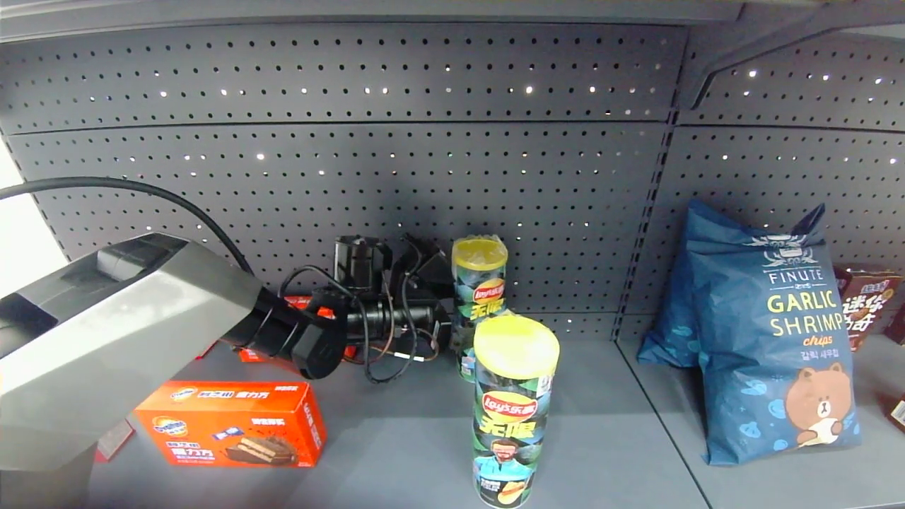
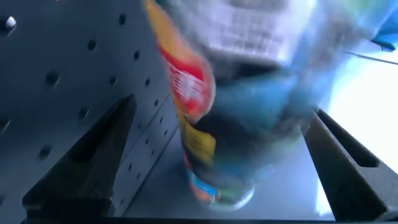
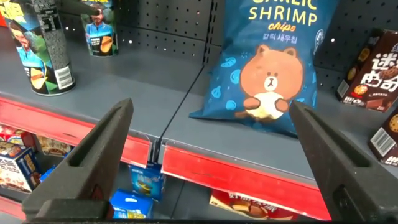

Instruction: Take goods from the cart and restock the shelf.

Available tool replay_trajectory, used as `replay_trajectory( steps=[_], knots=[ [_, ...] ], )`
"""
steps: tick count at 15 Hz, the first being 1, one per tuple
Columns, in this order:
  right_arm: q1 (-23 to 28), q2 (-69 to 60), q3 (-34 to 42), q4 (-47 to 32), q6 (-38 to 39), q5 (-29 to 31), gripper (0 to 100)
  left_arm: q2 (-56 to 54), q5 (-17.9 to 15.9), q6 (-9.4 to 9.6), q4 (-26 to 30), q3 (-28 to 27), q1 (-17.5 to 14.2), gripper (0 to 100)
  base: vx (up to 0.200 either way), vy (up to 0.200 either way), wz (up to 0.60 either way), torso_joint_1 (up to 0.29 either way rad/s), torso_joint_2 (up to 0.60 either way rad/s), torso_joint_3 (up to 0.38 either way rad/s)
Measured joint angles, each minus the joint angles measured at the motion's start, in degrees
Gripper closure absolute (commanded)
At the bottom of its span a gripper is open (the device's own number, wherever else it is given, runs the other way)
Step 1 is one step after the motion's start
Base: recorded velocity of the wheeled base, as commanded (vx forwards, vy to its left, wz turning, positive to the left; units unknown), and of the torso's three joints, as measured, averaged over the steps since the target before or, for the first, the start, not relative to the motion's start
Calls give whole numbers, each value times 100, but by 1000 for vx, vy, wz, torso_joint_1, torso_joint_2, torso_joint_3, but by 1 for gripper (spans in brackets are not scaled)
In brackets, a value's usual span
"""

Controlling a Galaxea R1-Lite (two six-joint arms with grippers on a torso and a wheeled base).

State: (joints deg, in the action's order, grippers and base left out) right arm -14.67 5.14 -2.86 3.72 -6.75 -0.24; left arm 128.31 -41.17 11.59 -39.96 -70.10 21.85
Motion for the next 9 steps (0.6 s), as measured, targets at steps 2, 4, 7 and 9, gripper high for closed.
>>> replay_trajectory(
  steps=[2,4,7,9],
  knots=[
    [0,0,41,7,0,-13,0,-171,1,11,-2,210,-22,0,0,0,0,0,0,0],
    [0,0,100,5,0,-18,0,-397,4,9,-7,408,-55,0,0,0,0,0,0,0],
    [1,2,139,7,0,-18,0,-857,4,17,-16,802,-137,0,0,0,0,0,0,0],
    [1,2,144,5,2,-24,0,-1198,9,26,-27,1108,-169,0,0,0,0,0,0,0]
  ],
)
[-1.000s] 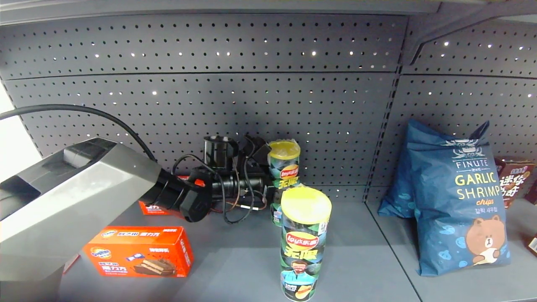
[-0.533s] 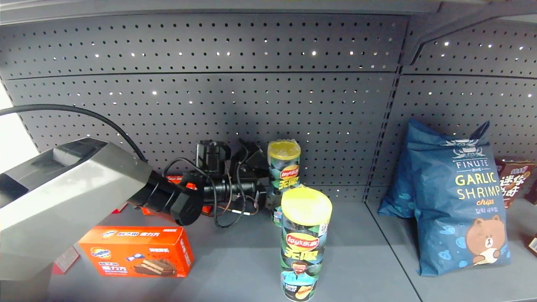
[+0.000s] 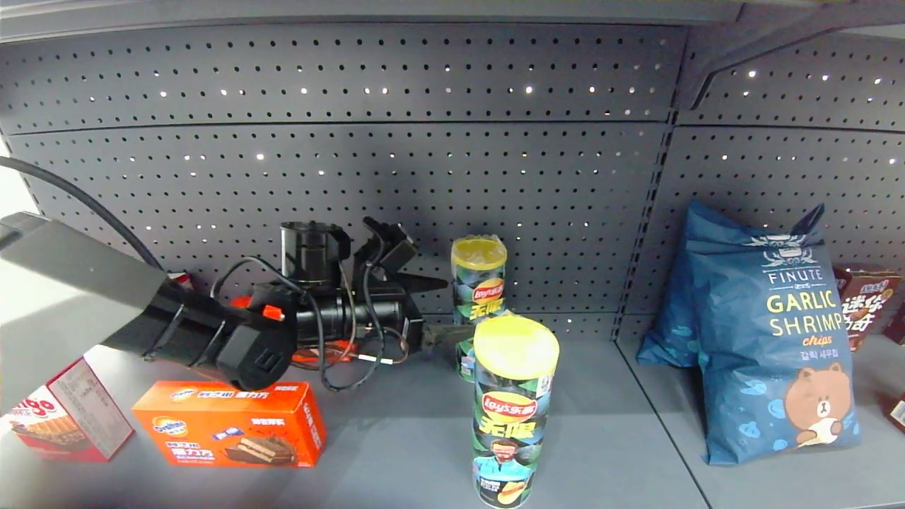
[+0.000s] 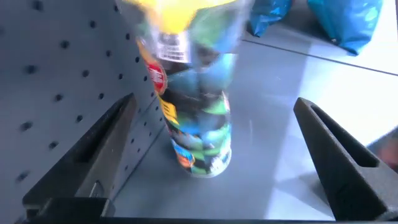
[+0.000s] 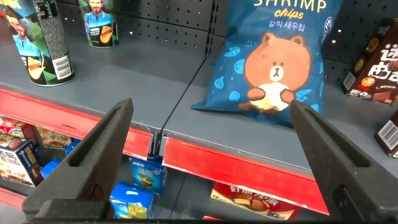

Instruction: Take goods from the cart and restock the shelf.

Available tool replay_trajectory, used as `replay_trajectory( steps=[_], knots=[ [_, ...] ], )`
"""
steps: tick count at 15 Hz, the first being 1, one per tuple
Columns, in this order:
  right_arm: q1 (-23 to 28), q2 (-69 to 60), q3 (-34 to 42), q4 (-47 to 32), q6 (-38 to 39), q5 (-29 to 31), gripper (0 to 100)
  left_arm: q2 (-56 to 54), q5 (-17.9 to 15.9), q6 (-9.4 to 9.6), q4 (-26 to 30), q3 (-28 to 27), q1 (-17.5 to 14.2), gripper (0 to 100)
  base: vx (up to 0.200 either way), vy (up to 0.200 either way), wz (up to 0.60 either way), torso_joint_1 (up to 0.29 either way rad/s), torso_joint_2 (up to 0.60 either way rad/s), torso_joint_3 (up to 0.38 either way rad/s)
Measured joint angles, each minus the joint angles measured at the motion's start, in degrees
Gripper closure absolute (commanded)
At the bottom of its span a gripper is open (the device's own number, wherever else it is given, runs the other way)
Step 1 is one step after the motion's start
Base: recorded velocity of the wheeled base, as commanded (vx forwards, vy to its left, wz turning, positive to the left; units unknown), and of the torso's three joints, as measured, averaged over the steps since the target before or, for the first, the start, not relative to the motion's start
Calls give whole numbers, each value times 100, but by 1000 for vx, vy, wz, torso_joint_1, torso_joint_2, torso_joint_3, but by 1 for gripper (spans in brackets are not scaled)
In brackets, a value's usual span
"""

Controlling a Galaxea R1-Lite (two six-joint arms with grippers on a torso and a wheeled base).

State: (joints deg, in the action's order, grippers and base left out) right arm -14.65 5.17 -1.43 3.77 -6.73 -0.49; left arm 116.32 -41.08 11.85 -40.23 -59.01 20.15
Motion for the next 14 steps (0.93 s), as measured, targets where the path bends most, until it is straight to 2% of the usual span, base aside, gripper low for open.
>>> replay_trajectory(
  steps=[3,6,8,9,10,12,13,14],
  knots=[
    [0,0,-2,-5,-2,-38,0,-629,6,0,-9,550,-163,0,0,0,0,0,0,0],
    [-98,-46,80,-29,44,-290,0,-1510,11,-24,29,1193,-651,0,0,0,0,0,0,0],
    [-196,-90,-173,-254,83,-385,0,-2200,96,-61,273,1510,-916,0,0,0,0,0,0,0],
    [-223,-16,-469,-417,121,-394,0,-2614,294,-79,627,1635,-983,0,0,0,0,0,0,0],
    [-234,190,-841,-592,154,-386,0,-3035,630,-93,1089,1726,-996,0,0,0,0,0,0,0],
    [-135,886,-1618,-855,161,-328,0,-3785,1571,-132,1779,1888,-872,0,0,0,0,0,0,0],
    [-54,1376,-2007,-942,93,-307,0,-4119,1911,-134,1970,2035,-786,0,0,0,0,0,0,0],
    [-12,1826,-2299,-992,24,-290,0,-4347,2020,-121,2049,2135,-742,0,0,0,0,0,0,0]
  ],
)
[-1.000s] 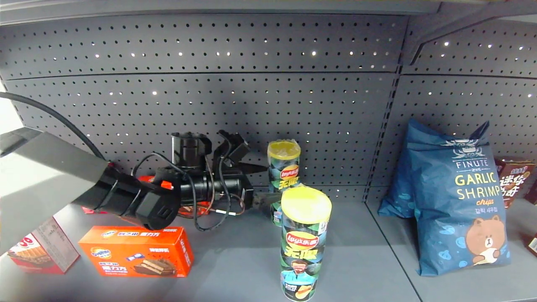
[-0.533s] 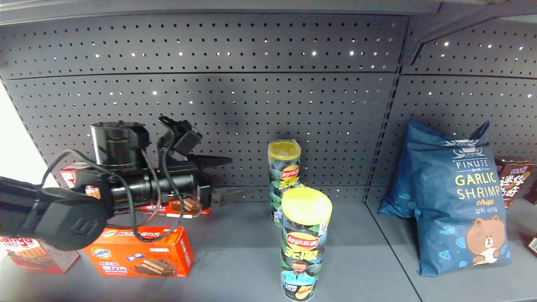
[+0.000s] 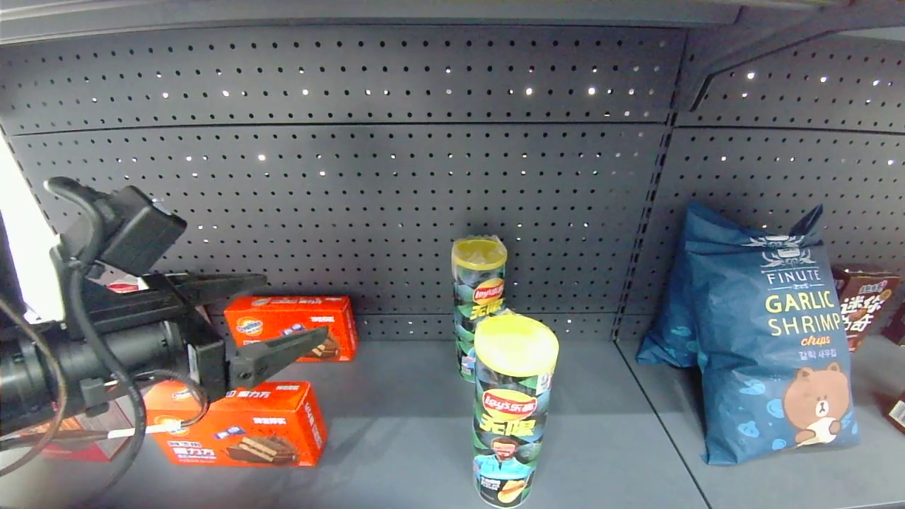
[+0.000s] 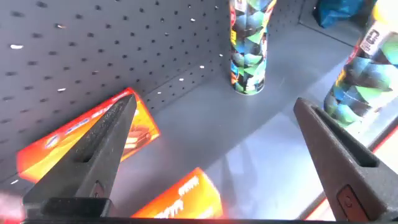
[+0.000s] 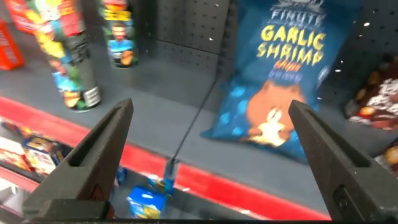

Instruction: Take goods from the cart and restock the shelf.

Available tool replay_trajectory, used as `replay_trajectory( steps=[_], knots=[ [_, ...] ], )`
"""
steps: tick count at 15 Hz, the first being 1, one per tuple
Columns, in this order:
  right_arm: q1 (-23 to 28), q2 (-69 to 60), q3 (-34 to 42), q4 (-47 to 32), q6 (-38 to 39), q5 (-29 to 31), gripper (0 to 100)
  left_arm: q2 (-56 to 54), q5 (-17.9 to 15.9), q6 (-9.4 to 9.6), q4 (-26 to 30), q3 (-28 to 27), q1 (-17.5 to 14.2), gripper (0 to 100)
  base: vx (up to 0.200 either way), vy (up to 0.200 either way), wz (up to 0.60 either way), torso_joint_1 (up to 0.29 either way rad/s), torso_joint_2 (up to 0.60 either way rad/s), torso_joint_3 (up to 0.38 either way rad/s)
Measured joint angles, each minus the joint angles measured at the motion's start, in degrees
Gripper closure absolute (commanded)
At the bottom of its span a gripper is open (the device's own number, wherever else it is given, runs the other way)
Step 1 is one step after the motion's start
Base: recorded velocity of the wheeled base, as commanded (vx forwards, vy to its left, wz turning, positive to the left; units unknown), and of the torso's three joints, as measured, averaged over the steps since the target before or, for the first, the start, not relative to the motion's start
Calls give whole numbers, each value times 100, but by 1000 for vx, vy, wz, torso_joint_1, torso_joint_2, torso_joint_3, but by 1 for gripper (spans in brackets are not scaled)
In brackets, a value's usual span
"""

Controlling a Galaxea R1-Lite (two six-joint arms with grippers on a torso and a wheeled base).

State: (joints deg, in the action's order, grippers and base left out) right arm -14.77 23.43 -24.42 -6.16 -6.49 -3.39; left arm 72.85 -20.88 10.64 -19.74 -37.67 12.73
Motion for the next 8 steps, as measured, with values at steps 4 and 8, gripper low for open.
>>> replay_trajectory(
  steps=[4,8],
  knots=[
    [-355,2014,-769,236,-172,143,0,-430,670,5,12,127,48,0,0,0,0,0,0,0],
    [-1634,3725,-441,2118,-38,749,0,-522,655,-5,-246,580,30,0,0,0,0,0,0,0]
  ],
)
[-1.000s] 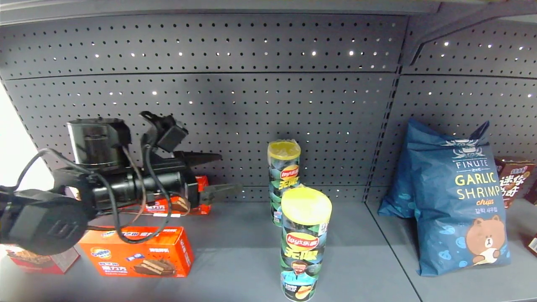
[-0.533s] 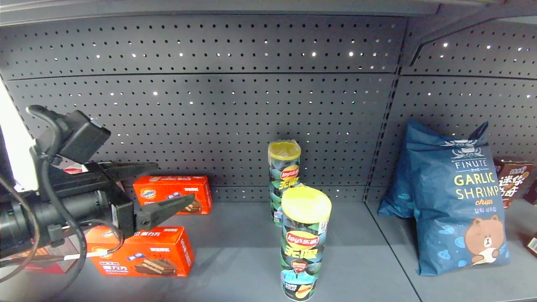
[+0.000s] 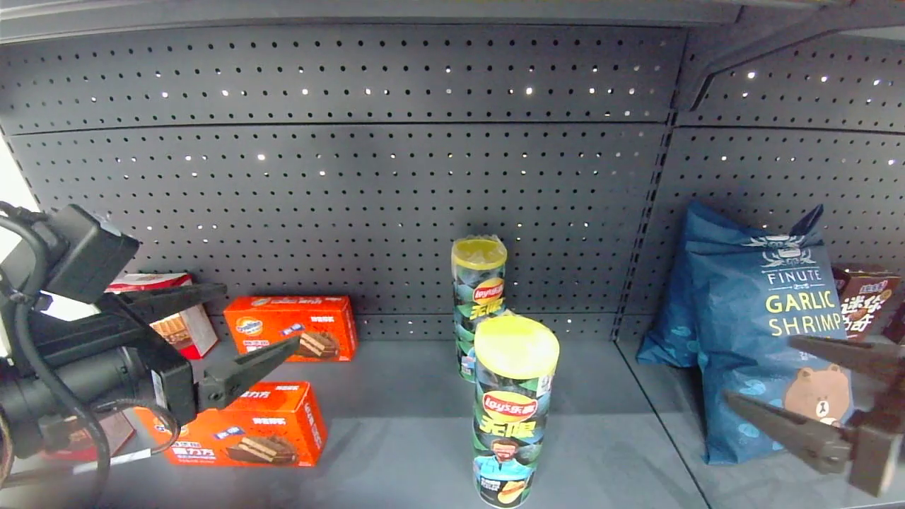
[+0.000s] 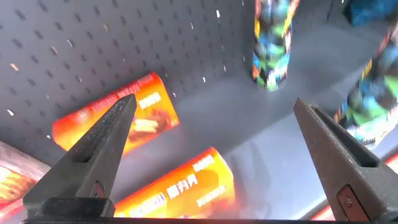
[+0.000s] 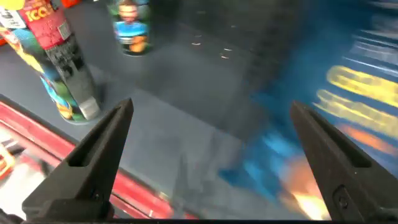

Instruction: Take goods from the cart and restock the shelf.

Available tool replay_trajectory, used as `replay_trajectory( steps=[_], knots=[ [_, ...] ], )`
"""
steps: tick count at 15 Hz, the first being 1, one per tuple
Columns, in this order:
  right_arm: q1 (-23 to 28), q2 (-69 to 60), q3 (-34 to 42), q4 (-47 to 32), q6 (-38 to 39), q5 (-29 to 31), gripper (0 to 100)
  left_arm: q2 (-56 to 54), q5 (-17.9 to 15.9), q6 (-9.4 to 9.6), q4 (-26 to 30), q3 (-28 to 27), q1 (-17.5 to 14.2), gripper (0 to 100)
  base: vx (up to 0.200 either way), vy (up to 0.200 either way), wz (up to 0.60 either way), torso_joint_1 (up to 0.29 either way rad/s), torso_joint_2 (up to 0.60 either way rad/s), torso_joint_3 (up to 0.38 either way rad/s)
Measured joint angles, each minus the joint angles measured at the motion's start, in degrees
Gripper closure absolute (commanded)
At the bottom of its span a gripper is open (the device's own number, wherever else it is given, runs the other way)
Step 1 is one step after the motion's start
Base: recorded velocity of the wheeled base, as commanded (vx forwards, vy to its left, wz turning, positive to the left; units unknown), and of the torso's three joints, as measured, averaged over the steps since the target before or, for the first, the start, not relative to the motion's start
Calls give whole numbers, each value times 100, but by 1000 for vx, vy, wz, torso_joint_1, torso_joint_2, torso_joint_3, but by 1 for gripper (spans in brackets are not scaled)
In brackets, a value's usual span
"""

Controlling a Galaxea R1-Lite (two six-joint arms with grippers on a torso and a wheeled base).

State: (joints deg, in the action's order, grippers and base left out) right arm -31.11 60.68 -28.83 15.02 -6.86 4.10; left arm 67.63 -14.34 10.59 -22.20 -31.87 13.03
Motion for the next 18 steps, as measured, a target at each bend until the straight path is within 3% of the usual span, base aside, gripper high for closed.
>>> replay_trajectory(
  steps=[3,8,18],
  knots=[
    [-739,951,339,540,115,294,0,-30,0,2,-78,210,0,0,0,0,0,0,0,0],
    [-973,1943,321,1086,82,338,0,-35,0,5,-79,227,2,0,0,0,0,0,0,0],
    [-1512,3162,-488,1169,84,641,0,-197,13,5,-71,485,6,0,0,0,0,0,0,0]
  ],
)
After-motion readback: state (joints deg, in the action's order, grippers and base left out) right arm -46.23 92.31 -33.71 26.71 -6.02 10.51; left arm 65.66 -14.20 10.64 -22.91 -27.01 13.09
